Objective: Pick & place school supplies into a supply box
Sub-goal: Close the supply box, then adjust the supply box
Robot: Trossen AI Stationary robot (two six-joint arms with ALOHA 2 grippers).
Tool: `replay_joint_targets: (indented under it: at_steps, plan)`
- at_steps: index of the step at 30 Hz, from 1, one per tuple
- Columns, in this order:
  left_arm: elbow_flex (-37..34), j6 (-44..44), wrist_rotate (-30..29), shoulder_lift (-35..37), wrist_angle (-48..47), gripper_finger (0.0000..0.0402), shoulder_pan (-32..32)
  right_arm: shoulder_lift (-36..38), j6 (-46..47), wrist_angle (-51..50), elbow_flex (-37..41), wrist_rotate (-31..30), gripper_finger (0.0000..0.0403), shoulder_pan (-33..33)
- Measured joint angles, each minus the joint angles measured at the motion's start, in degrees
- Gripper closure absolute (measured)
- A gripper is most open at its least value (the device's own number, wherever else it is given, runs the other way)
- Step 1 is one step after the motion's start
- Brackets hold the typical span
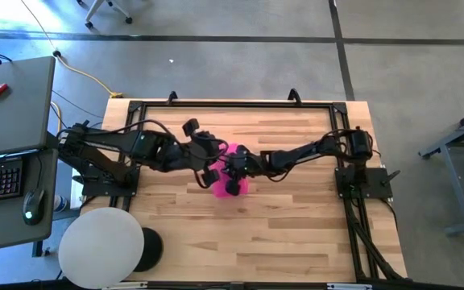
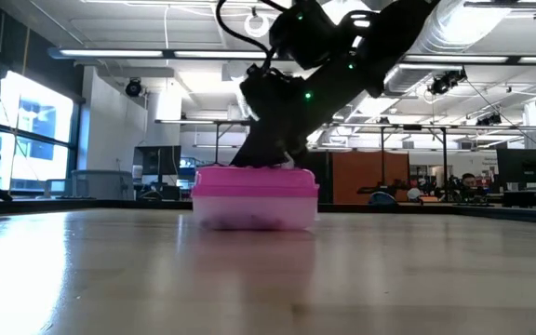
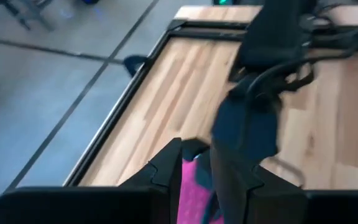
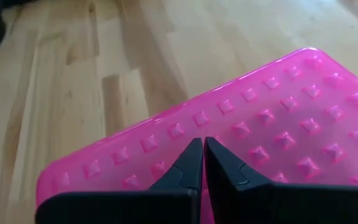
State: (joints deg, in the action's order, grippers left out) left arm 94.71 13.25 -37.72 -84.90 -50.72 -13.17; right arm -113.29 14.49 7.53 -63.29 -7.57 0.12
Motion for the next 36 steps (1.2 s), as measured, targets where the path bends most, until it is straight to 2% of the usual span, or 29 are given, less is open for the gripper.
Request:
replay_joint_targets:
  at_steps: [5, 10, 13, 16, 20, 22, 25, 29, 33, 34, 36]
  plan:
    - [0.0, 5.0, -1.8, 0.0, -5.2, 0.0286, 0.0, 3.7, -10.5, -5.3, 0.2, 2.7, 0.0402, 1.6]
    - [0.0, 9.9, -1.9, 0.0, -9.3, 0.0286, 0.0, 10.5, -24.0, -16.5, 0.6, 6.3, 0.0402, 2.3]
    - [0.0, 12.1, -1.8, -0.3, -10.0, 0.0286, 0.0, 14.9, -29.1, -24.1, 0.7, 6.1, 0.0402, 2.2]
    - [0.0, 14.2, -0.9, -0.4, -10.6, 0.0286, 0.0, 19.2, -30.8, -26.3, 0.7, 8.3, 0.0402, 2.6]
    - [-1.9, 17.0, -1.8, -1.6, -10.3, 0.0286, 0.0, 23.3, -28.8, -25.7, 0.6, 16.9, 0.0403, 5.1]
    - [-4.2, 18.0, -2.1, -2.3, -9.2, 0.0286, 0.1, 24.3, -26.9, -26.3, 0.6, 18.8, 0.0403, 7.2]
    - [-9.0, 18.5, -1.4, -3.0, -3.7, 0.0286, 1.6, 23.9, -24.2, -28.4, 0.7, 14.7, 0.0403, 11.2]
    - [-15.8, 15.1, 7.5, -4.6, 10.3, 0.0298, 6.2, 23.5, -18.9, -25.2, 5.4, 6.9, 0.0403, 16.4]
    - [-21.1, 9.0, 18.5, -6.9, 25.4, 0.0341, 12.5, 24.1, -11.3, -19.4, 12.0, -0.5, 0.0403, 19.8]
    - [-22.3, 8.1, 21.1, -7.2, 25.9, 0.0354, 14.3, 24.1, -10.0, -16.6, 13.7, -2.6, 0.0403, 20.1]
    - [-23.3, 6.4, 23.7, -9.5, 31.4, 0.038, 17.4, 24.2, -7.6, -10.1, 17.2, -6.4, 0.0403, 20.3]
